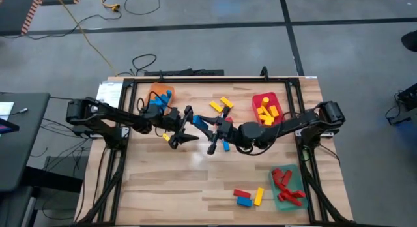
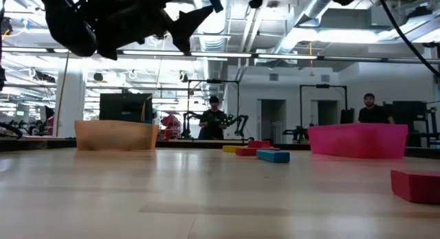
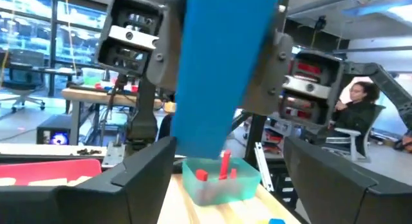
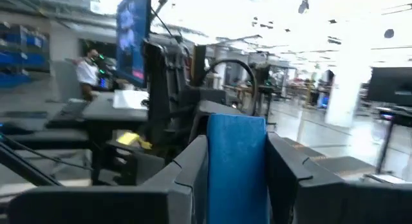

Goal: Sort blocks
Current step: Put the blue rectangle block into the orange bin

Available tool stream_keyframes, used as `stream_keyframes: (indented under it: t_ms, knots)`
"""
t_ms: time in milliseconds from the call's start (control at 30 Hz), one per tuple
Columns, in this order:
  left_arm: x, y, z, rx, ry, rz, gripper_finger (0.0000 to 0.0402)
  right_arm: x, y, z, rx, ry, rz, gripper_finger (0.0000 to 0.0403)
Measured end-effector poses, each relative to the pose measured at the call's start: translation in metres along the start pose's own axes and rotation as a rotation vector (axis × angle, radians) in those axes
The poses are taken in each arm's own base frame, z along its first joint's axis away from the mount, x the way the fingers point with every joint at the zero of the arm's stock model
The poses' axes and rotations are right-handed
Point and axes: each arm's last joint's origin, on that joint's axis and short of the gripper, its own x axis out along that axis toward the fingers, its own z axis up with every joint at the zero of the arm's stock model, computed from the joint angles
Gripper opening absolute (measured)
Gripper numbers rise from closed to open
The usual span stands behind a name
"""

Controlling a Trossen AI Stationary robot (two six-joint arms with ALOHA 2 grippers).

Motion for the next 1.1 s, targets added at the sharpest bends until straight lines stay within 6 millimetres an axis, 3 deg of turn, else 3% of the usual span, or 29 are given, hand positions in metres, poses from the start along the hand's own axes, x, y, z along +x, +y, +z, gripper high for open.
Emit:
stream_keyframes:
  t_ms: [533, 867, 967, 1100]
  knots:
    - [0.009, -0.004, 0.005, 0.076, -0.022, 0.021, 0.0291, 0.002, 0.000, 0.002, 0.041, -0.030, 0.073, 0.0123]
    - [0.027, -0.012, 0.007, 0.129, 0.050, 0.028, 0.0288, 0.002, -0.001, 0.003, 0.046, -0.034, 0.071, 0.0123]
    - [0.029, -0.013, 0.007, 0.135, 0.053, 0.039, 0.0263, 0.002, 0.000, 0.002, 0.044, -0.030, 0.071, 0.0123]
    - [0.029, -0.013, 0.006, 0.138, 0.061, 0.038, 0.0200, 0.001, 0.000, 0.001, 0.041, -0.024, 0.074, 0.0123]
